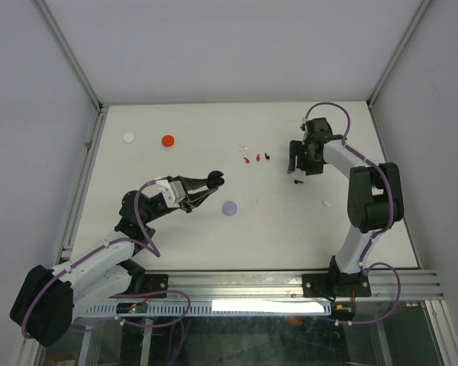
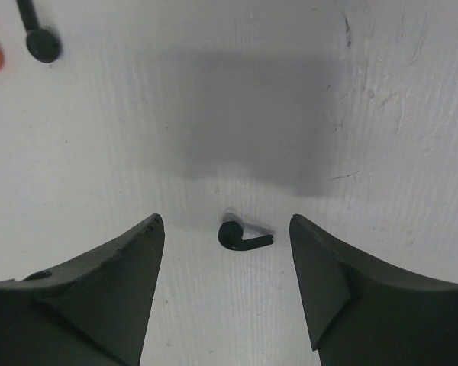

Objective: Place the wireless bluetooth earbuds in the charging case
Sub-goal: Pick up the earbud from the center of the board.

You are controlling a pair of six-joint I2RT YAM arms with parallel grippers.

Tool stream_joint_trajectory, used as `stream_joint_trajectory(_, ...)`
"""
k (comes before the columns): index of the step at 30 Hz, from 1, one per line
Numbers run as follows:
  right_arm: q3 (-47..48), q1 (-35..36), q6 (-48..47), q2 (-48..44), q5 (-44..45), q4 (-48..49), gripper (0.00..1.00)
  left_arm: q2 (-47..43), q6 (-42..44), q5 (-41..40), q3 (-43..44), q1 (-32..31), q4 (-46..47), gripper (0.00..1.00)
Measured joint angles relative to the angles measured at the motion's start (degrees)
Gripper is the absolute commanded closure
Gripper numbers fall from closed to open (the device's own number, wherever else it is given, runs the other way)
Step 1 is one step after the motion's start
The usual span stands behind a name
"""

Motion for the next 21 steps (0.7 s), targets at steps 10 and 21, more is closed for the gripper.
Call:
stream_joint_trajectory(10,0.1,-0.7,0.0,4.0,-2.0,0.1,0.28,0.0,0.1,0.0,0.0,0.0,0.7,1.0)
stream_joint_trajectory(21,-0.3,-0.7,0.4,3.6,-4.0,-0.9,0.28,0.9,0.1,0.0,0.0,0.0,0.6,1.0)
